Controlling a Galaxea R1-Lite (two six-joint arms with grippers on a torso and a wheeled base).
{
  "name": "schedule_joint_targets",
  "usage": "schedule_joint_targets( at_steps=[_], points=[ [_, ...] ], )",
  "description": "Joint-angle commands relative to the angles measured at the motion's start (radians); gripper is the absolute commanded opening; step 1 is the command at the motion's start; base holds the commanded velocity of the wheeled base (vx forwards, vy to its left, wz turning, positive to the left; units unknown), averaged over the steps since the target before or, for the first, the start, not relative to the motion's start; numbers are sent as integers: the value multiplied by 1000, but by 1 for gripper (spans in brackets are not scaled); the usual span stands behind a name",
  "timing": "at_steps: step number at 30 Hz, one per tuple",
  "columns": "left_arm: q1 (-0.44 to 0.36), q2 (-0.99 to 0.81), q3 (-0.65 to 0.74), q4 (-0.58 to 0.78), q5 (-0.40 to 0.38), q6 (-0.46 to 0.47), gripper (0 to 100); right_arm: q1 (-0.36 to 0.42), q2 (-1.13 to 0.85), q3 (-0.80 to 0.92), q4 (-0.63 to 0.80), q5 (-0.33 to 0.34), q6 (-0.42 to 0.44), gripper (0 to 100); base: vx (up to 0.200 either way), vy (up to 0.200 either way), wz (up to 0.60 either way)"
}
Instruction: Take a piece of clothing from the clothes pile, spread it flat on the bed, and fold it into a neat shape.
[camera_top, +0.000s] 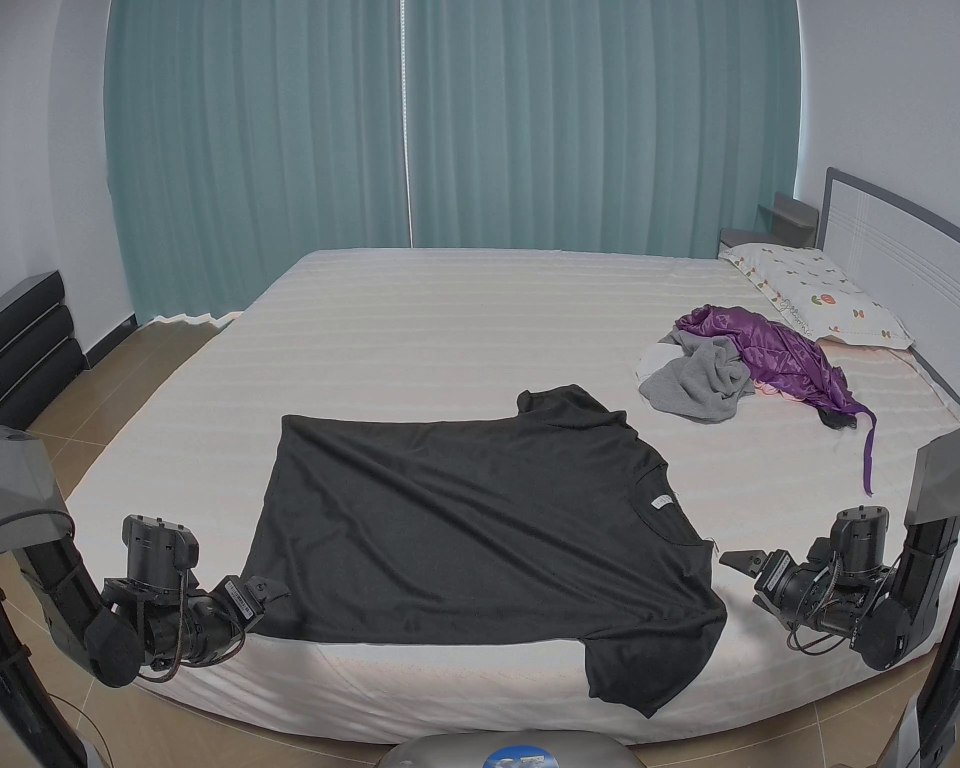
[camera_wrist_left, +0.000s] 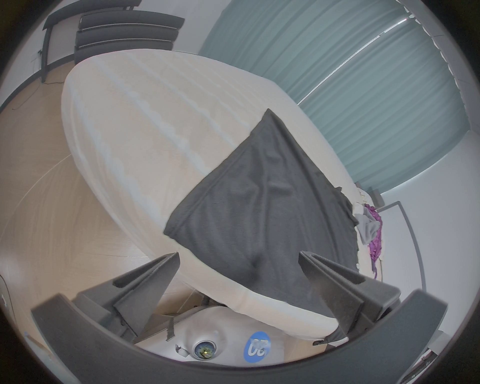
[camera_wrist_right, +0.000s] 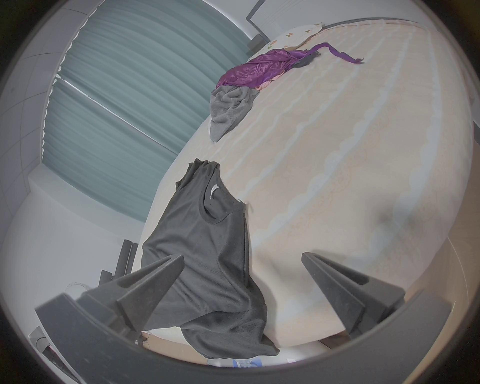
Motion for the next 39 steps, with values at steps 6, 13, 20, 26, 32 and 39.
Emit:
schedule_joint_targets(
  at_steps=[6,13,20,26,32,39],
  points=[
    [21,97,7,-49,15,-2,100,0,23,6,-1,3,0,100,0,0,0],
    [41,206,7,-178,26,-2,100,0,25,7,-1,9,2,100,0,0,0],
    [62,252,7,-257,35,-2,0,2,36,7,-1,11,0,100,0,0,0],
    [67,241,11,-263,37,-2,0,2,39,9,-1,9,-2,100,0,0,0],
    [73,192,33,-254,40,13,0,7,63,13,1,6,-12,100,0,0,0],
    [84,163,57,-253,41,69,0,14,82,50,-2,11,-75,100,0,0,0]
  ],
)
